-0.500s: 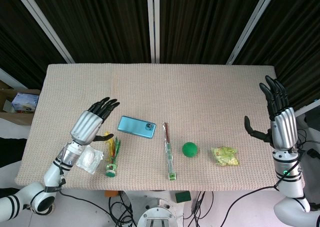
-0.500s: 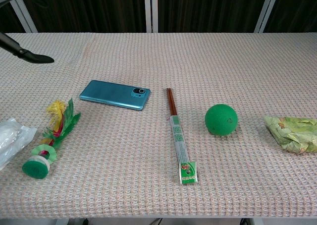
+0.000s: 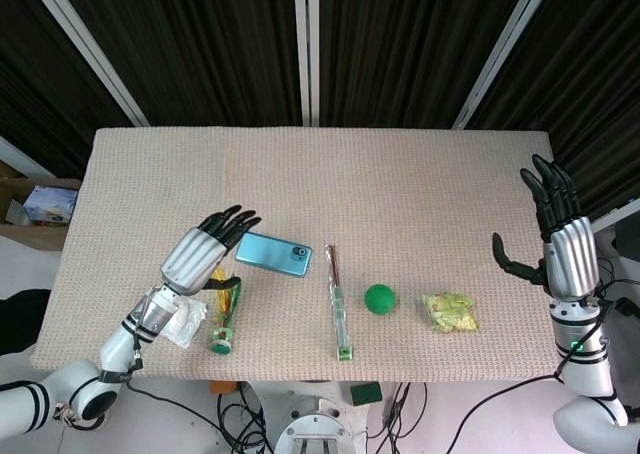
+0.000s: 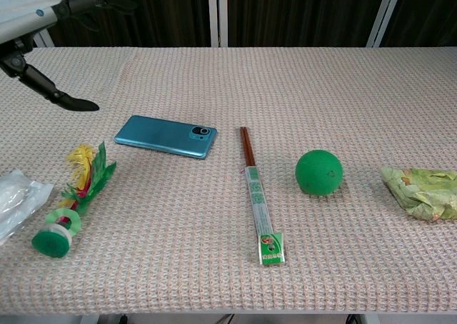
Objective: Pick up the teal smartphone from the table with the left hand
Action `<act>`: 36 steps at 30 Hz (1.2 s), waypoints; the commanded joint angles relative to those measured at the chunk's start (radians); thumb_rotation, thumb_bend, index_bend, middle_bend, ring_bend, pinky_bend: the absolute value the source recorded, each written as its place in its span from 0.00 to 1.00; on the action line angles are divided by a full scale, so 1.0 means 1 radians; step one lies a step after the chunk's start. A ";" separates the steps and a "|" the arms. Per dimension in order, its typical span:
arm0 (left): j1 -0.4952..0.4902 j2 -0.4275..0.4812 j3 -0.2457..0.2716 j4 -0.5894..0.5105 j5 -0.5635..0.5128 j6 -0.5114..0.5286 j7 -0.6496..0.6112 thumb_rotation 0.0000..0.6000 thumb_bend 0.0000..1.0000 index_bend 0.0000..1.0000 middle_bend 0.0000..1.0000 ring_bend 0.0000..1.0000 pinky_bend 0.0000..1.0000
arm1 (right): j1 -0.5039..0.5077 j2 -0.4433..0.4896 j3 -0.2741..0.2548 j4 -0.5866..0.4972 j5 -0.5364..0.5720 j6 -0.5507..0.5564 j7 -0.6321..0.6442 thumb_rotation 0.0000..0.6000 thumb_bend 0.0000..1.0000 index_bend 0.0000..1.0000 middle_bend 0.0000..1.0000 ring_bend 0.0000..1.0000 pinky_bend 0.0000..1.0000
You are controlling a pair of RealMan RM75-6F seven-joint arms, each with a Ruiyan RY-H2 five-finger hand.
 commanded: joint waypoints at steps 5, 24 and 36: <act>-0.100 -0.089 0.002 0.055 -0.045 -0.145 0.057 1.00 0.09 0.13 0.17 0.06 0.22 | -0.009 0.018 -0.014 0.010 0.008 0.000 0.005 0.67 0.48 0.00 0.00 0.00 0.00; -0.236 -0.221 -0.006 0.256 -0.268 -0.355 0.275 1.00 0.10 0.30 0.27 0.13 0.26 | -0.015 0.032 -0.036 0.018 0.017 0.002 0.002 0.67 0.48 0.00 0.00 0.00 0.00; -0.251 -0.236 0.009 0.284 -0.334 -0.361 0.321 1.00 0.10 0.30 0.27 0.13 0.26 | -0.008 0.020 -0.047 0.038 0.017 -0.006 0.002 0.67 0.48 0.00 0.00 0.00 0.00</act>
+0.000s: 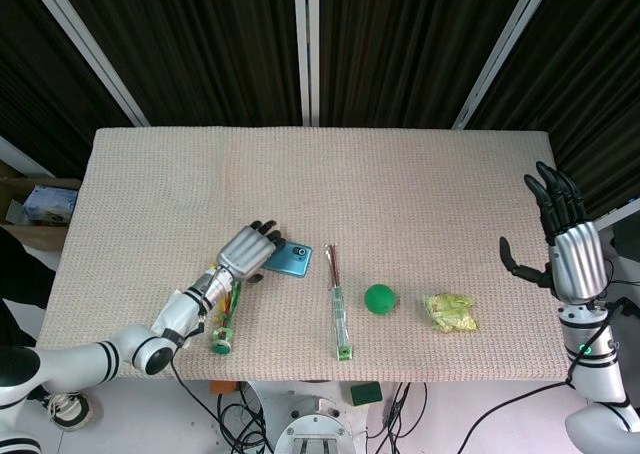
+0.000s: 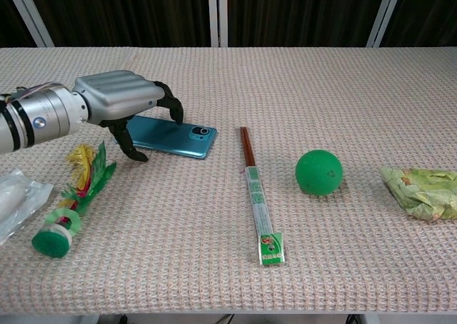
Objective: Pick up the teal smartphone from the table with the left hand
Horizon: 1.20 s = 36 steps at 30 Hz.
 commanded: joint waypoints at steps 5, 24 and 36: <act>-0.010 -0.007 0.006 0.009 -0.021 -0.007 0.000 1.00 0.12 0.28 0.27 0.13 0.26 | 0.003 -0.004 -0.005 0.007 -0.002 -0.001 0.003 0.67 0.48 0.00 0.00 0.00 0.00; -0.038 -0.062 0.015 0.098 0.014 0.016 -0.099 1.00 0.46 0.39 0.36 0.21 0.33 | 0.004 -0.011 -0.019 0.045 0.004 -0.007 0.021 0.67 0.48 0.00 0.00 0.00 0.00; -0.043 -0.079 0.006 0.158 0.074 0.072 -0.227 1.00 0.55 0.41 0.39 0.22 0.34 | 0.010 -0.018 -0.021 0.062 0.014 -0.018 0.028 0.67 0.48 0.00 0.00 0.00 0.00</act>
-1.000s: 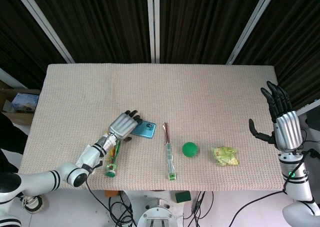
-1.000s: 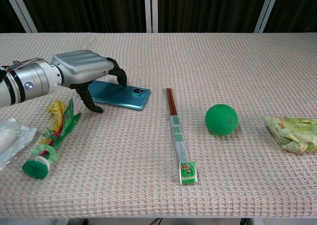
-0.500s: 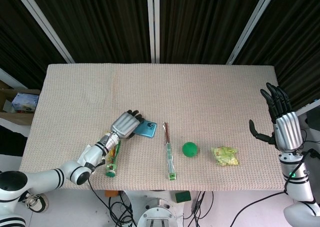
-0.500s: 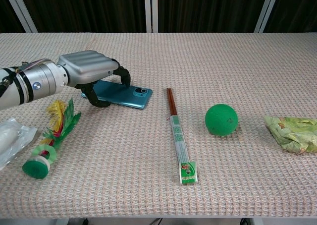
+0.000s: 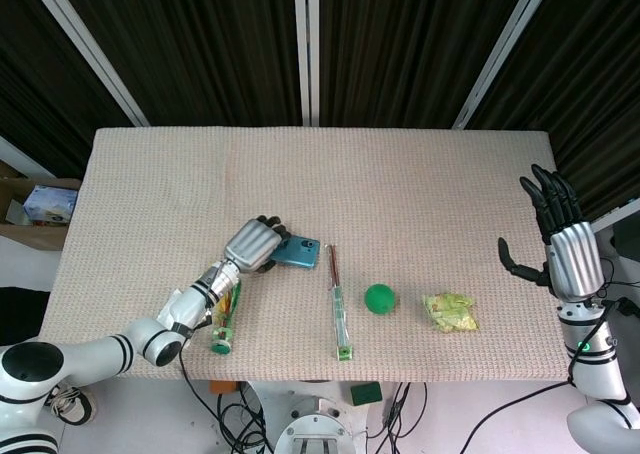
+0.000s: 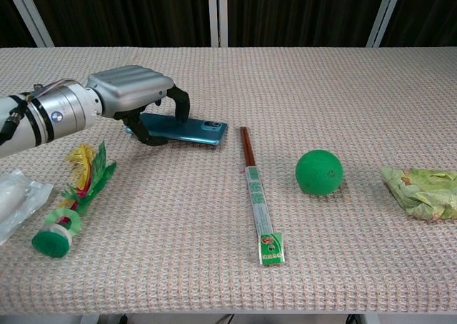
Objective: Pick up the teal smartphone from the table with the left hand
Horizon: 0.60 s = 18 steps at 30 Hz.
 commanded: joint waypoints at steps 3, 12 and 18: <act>-0.001 -0.005 -0.009 0.021 0.015 0.029 -0.031 1.00 0.55 0.42 0.40 0.23 0.35 | 0.003 -0.003 -0.001 0.004 0.003 -0.005 -0.001 0.67 0.48 0.00 0.00 0.00 0.00; -0.020 -0.032 -0.026 0.089 0.015 0.030 -0.063 1.00 0.56 0.44 0.42 0.25 0.36 | 0.007 -0.006 0.000 0.015 0.014 -0.014 0.002 0.67 0.48 0.00 0.00 0.00 0.00; -0.050 -0.051 -0.043 0.136 0.011 0.008 -0.084 1.00 0.59 0.47 0.46 0.26 0.37 | 0.007 -0.002 0.005 0.021 0.025 -0.016 0.009 0.67 0.48 0.00 0.00 0.00 0.00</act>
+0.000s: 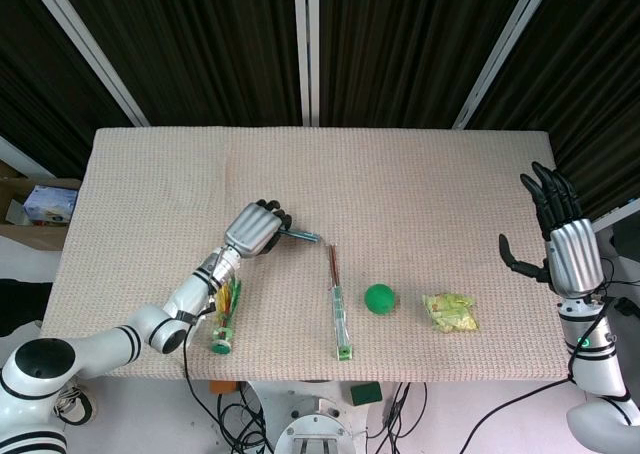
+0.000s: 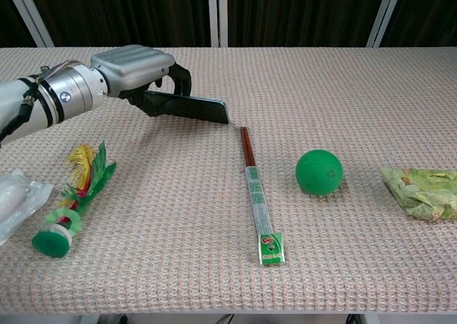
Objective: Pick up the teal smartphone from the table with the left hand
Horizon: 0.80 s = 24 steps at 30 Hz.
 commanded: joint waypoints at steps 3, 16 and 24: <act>-0.029 -0.031 -0.026 0.059 0.002 0.007 -0.023 1.00 0.58 0.44 0.45 0.26 0.38 | -0.001 0.002 0.001 0.008 0.009 -0.005 0.008 0.67 0.48 0.00 0.00 0.00 0.00; -0.082 -0.151 -0.071 0.295 0.019 0.106 -0.072 1.00 0.25 0.01 0.00 0.02 0.20 | -0.001 -0.002 0.004 0.030 0.029 -0.014 0.024 0.67 0.48 0.00 0.00 0.00 0.00; 0.016 -0.044 -0.049 0.173 0.020 0.216 -0.061 0.99 0.18 0.01 0.00 0.00 0.19 | -0.021 -0.001 -0.018 0.032 0.017 0.000 0.006 0.67 0.48 0.00 0.00 0.00 0.00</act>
